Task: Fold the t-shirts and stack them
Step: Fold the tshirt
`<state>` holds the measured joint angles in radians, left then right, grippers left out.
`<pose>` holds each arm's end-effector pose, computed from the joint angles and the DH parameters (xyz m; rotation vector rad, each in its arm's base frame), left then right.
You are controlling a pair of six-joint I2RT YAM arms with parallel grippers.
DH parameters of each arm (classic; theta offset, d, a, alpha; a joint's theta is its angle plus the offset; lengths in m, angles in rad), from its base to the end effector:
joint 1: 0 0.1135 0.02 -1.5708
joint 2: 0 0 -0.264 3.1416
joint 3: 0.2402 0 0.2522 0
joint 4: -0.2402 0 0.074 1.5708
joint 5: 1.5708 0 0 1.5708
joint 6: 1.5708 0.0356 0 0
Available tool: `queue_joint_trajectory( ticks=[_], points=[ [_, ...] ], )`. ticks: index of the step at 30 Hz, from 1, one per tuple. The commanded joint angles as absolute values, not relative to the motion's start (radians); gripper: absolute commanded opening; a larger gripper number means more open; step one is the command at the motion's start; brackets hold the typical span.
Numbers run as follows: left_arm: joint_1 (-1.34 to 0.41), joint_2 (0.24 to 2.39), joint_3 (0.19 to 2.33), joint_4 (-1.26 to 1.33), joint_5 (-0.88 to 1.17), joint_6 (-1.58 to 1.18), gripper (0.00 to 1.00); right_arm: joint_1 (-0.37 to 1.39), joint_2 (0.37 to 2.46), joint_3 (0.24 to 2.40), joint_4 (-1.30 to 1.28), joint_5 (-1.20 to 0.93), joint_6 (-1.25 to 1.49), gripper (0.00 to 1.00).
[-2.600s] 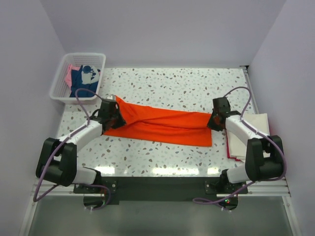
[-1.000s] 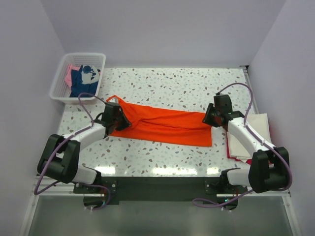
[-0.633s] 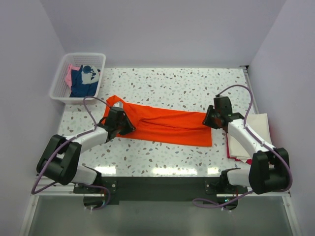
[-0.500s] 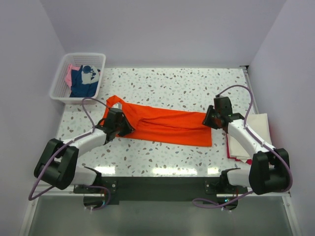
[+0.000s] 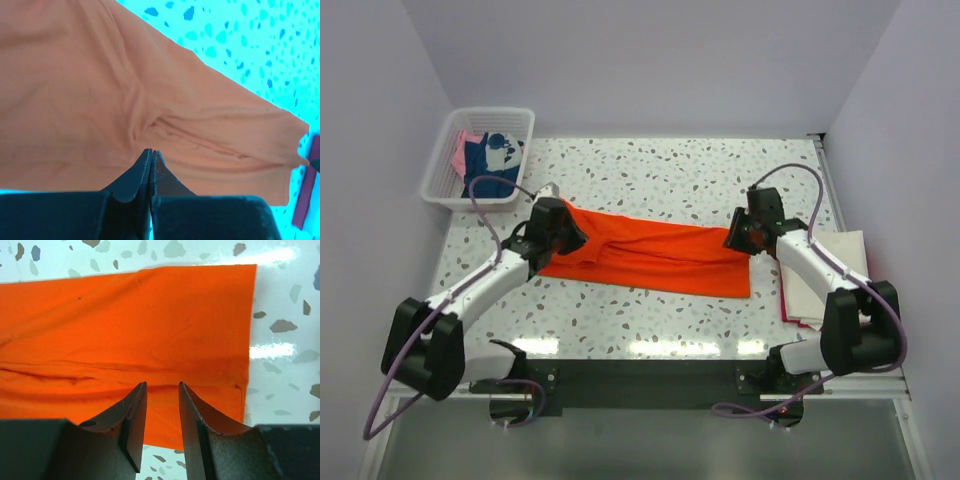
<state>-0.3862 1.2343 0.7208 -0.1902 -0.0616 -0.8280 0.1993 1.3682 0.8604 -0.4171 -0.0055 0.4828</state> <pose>0.2409 -0.0956 0.2238 -0.5446 2.2733 -0.5581 0.2706 0.0548 0.2179 0.3537 2.4945 0.2885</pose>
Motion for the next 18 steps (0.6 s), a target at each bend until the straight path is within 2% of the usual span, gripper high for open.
queue_joint_trajectory(
  ticks=[1, 11, 18],
  points=[
    [-0.38, 1.369, 0.785, -0.2, -0.121, -0.86, 0.0, 0.236, 1.426, 0.945, -0.408, -0.006, 0.443, 0.36],
    [-0.376, 1.58, 0.779, -0.144, -0.225, -0.954, 0.0, 0.279, 1.647, 0.988, -0.374, 0.118, 0.466, 0.36],
    [-0.37, 1.719, 0.892, -0.152, -0.244, -0.933, 0.0, 0.287, 1.645, 0.841, -0.304, 0.121, 0.564, 0.36]
  ],
)
